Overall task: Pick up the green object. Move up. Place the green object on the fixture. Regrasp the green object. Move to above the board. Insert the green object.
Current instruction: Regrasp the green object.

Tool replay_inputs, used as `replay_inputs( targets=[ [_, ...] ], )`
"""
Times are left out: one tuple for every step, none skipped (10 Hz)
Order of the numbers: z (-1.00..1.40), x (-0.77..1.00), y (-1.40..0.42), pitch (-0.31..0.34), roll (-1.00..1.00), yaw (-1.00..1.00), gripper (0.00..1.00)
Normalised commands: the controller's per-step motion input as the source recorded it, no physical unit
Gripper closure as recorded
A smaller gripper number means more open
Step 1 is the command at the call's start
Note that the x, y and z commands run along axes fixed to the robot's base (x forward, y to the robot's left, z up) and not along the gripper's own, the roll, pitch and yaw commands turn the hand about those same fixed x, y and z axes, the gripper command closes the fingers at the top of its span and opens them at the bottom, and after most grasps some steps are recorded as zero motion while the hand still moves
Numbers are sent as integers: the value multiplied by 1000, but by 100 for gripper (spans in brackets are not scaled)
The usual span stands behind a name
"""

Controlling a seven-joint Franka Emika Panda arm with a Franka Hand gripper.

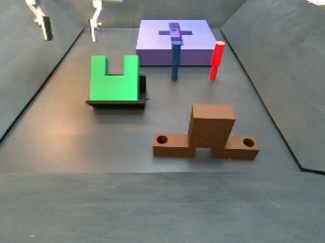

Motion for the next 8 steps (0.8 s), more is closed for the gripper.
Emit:
replay_inputs(
  targets=[
    [0,-9,-209,123,671,-194,0],
    [0,0,-243,97,500,-180,0],
    [0,49,-71,0,0,-34,0],
    [0,0,0,0,29,0,0],
    [-180,11,0,0,137,0,0],
    [-391,0,-231,26,786,71,0],
    [-351,0,-286,29,983,120,0],
    [-300,0,-271,83,1000,94,0]
  ],
)
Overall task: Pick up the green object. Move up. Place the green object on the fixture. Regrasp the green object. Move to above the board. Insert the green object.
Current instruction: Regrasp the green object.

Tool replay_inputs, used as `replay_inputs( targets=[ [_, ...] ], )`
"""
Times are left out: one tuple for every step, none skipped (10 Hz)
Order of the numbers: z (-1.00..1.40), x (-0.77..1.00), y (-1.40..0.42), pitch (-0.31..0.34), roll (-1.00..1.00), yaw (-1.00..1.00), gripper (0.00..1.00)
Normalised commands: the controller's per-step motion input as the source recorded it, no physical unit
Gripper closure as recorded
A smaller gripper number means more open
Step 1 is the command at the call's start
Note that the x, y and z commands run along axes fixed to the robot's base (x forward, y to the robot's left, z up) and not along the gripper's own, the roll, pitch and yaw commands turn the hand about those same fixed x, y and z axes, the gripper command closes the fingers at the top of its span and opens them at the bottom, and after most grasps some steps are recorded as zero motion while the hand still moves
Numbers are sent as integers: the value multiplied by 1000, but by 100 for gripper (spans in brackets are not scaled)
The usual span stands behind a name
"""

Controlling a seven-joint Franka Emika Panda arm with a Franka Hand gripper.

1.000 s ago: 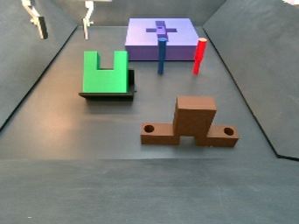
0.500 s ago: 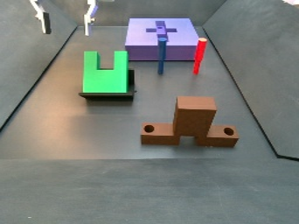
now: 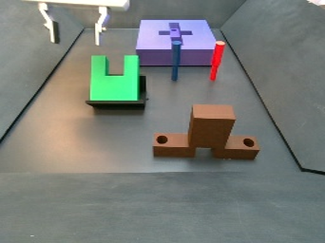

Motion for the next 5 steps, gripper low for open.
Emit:
replay_inputs(
  targets=[
    [-309,-14,-283,117,977,71,0],
    [-263,-106,-240,86,980,83,0],
    [-194,-109,-254,91,951,111,0],
    [-194,0,-186,97,749,94,0],
    [-149,0,-120,106,417,160,0]
  ],
)
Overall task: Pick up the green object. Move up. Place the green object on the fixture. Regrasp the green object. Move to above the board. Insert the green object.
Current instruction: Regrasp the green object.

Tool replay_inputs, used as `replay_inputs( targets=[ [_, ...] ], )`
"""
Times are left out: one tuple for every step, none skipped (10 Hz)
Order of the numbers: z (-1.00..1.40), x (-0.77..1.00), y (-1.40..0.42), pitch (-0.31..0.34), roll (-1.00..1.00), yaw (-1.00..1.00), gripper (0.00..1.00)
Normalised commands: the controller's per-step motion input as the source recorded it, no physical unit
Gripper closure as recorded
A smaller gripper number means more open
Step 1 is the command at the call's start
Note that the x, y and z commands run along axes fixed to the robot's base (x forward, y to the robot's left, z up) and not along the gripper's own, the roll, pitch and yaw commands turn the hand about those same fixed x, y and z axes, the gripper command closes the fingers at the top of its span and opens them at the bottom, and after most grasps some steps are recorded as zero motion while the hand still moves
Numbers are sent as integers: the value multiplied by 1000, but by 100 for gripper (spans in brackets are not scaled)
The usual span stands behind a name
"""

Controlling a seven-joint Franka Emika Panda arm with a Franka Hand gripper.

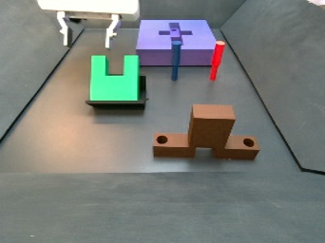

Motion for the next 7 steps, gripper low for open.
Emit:
replay_inputs(
  targets=[
    [-120,60,-77,149,206,269,0],
    [-163,23,-29,157,194,374,0],
    [-174,6,0,160,200,383,0],
    [-151,74,0,143,51,414,0],
    [-200,77,0,106,23,400,0],
    [-234,71,0,91,91,363,0],
    [-320,106,-3,91,197,254,0]
  ],
)
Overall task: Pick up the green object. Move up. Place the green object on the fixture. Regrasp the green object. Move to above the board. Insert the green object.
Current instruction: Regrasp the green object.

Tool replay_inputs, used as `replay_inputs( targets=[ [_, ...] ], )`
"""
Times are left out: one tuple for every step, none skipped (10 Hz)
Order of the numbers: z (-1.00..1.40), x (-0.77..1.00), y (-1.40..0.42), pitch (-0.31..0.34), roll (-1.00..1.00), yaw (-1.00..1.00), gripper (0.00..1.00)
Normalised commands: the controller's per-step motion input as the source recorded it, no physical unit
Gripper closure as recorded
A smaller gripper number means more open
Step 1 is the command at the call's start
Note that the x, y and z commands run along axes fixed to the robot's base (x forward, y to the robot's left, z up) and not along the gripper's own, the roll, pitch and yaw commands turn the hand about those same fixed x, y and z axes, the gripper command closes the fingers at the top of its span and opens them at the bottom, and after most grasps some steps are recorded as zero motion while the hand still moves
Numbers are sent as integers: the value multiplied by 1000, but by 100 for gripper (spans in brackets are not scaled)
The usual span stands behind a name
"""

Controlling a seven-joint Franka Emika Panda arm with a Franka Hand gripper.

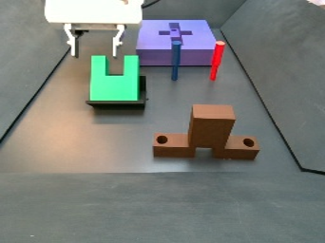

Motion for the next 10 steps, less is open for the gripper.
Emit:
replay_inputs(
  targets=[
    [-383,100,0,89,254,151,0],
    [-369,80,0,120,366,114,0],
    [-300,60,0,186,529,29,0],
    [-237,29,0,203,517,17,0],
    [-97,97,0,280,497,0,0],
    [-17,86,0,277,391,0,0],
    [0,97,0,257,291,0,0],
    [0,69,0,206,174,0,0],
    [0,94,0,163,46,0,0],
    [0,80,0,57,0,0,0]
  ],
)
